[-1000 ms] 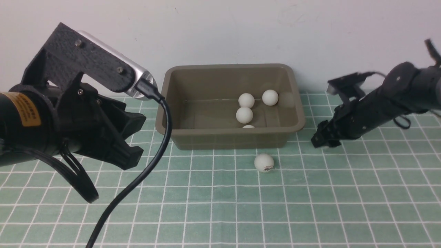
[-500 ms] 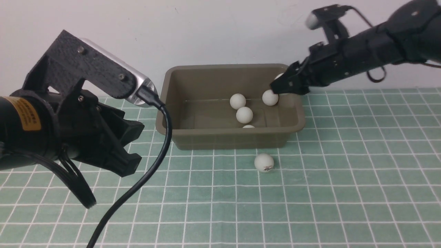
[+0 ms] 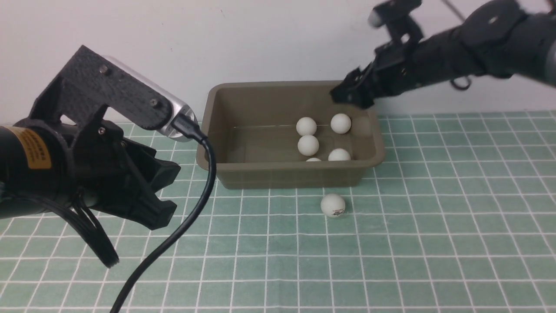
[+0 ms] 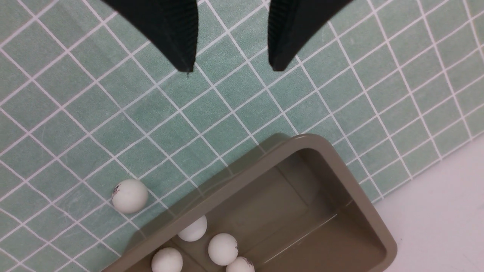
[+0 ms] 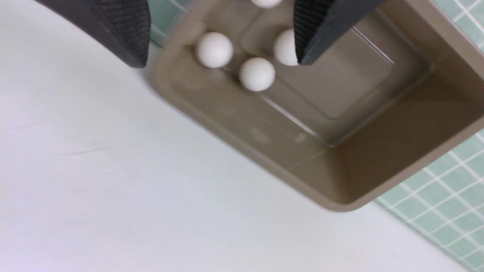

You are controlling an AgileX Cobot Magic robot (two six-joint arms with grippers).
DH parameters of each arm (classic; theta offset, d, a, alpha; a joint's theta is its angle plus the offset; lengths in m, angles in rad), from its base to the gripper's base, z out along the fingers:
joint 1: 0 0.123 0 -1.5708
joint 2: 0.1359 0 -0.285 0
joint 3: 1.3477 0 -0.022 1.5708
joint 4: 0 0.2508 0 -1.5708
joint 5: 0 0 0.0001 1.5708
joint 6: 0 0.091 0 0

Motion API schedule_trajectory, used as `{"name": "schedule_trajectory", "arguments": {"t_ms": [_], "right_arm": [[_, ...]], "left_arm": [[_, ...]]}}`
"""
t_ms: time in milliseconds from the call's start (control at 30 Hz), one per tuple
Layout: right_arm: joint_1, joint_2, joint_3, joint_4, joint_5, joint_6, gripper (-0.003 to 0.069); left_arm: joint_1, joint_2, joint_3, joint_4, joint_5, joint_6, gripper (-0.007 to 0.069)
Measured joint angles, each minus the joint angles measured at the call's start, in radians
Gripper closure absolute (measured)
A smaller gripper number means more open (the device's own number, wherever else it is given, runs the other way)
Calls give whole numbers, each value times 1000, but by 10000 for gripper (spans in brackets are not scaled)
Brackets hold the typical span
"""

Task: Put the table tennis balls in the box on the green coffee tablecloth.
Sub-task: 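Release the ping pong ball into the bin and lift the gripper away, then reach for and grasp a ping pong ball on the table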

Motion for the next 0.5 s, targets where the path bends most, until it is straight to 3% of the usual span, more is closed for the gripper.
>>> {"name": "schedule_trajectory", "arguments": {"t_ms": [200, 500], "right_arm": [[-11, -214, 0, -224, 111, 209, 205], [-11, -393, 111, -182, 209, 311, 204]], "left_arm": [[0, 0, 0, -1, 0, 0, 384], [0, 0, 0, -1, 0, 0, 384]]}}
